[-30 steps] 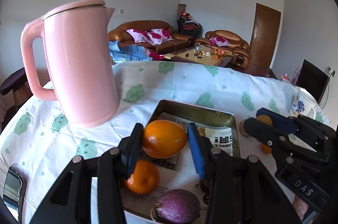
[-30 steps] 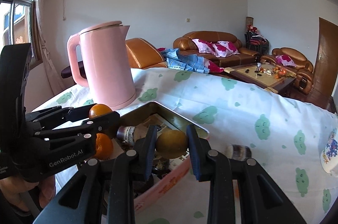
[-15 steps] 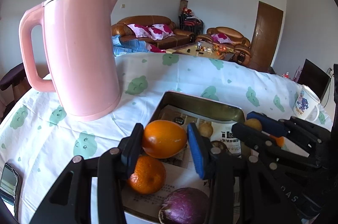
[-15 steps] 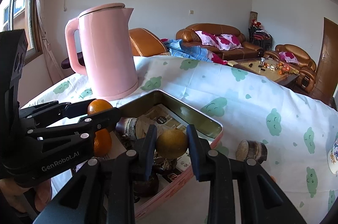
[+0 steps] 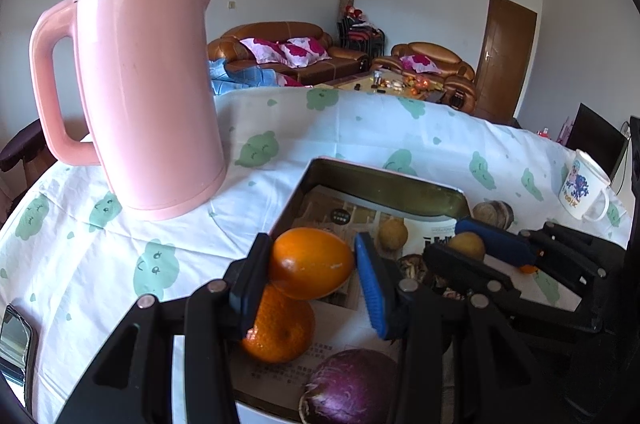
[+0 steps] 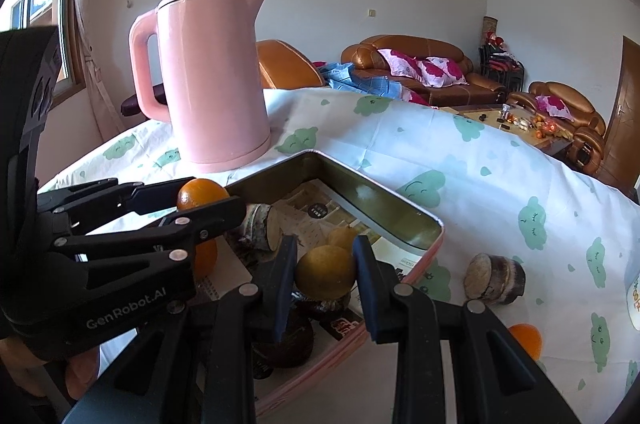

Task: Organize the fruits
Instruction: 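Lower into the box and open the left tool while the right tool opens too, then move the left tool to a wrapped cylinder while the right tool reaches an orange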

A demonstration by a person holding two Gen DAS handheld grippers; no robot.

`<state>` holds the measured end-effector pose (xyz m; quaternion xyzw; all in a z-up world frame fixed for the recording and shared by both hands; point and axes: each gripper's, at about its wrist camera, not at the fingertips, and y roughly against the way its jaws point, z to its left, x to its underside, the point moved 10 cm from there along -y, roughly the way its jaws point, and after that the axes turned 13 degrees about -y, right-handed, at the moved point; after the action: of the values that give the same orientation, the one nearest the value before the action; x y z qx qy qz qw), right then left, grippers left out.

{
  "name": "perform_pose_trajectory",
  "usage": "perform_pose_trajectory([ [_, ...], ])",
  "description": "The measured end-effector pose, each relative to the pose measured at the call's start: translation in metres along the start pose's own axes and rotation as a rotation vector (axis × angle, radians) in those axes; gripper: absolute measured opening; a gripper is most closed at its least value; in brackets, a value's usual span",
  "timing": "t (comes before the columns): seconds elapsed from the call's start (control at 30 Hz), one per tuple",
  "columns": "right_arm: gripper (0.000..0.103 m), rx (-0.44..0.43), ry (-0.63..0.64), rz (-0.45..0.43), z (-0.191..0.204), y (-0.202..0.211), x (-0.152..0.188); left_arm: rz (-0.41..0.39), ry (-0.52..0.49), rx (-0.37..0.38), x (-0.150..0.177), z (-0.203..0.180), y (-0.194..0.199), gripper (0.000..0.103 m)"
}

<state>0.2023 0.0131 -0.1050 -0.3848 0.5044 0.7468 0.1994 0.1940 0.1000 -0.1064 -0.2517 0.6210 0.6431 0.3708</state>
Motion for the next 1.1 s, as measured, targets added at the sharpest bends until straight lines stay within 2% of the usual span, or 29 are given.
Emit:
perform_pose_trajectory([
  [0.43,0.031,-0.017,-0.007,0.015,0.002,-0.002,0.006,0.006,0.0,0.001,0.004,0.0,-0.002,0.044],
  [0.63,0.032,-0.054,-0.023,0.023,0.003,0.0,0.007,0.001,0.018,0.013,0.005,0.0,-0.001,0.045],
  [0.73,0.036,-0.064,-0.035,0.015,0.001,0.002,0.006,-0.004,0.033,0.02,0.005,0.001,0.002,0.046],
  [0.8,0.044,-0.062,-0.051,-0.003,-0.003,0.006,0.003,-0.022,0.052,0.019,0.003,0.005,0.007,0.051],
  [0.87,0.053,-0.074,-0.074,-0.017,-0.007,0.011,-0.001,-0.037,0.079,0.01,0.002,0.011,0.012,0.068],
  [0.9,0.055,-0.082,-0.086,-0.022,-0.009,0.014,-0.003,-0.043,0.088,0.011,0.001,0.012,0.015,0.072],
  [0.97,0.061,-0.081,-0.107,-0.04,-0.014,0.022,-0.009,-0.061,0.107,0.007,-0.002,0.016,0.02,0.085],
  [1.03,0.062,-0.061,-0.106,-0.054,-0.02,0.03,-0.013,-0.072,0.099,0.006,-0.005,0.014,0.025,0.091],
  [1.1,0.062,-0.011,-0.101,-0.059,-0.032,0.038,-0.016,-0.08,0.075,0.0,-0.01,0.008,0.03,0.091],
])
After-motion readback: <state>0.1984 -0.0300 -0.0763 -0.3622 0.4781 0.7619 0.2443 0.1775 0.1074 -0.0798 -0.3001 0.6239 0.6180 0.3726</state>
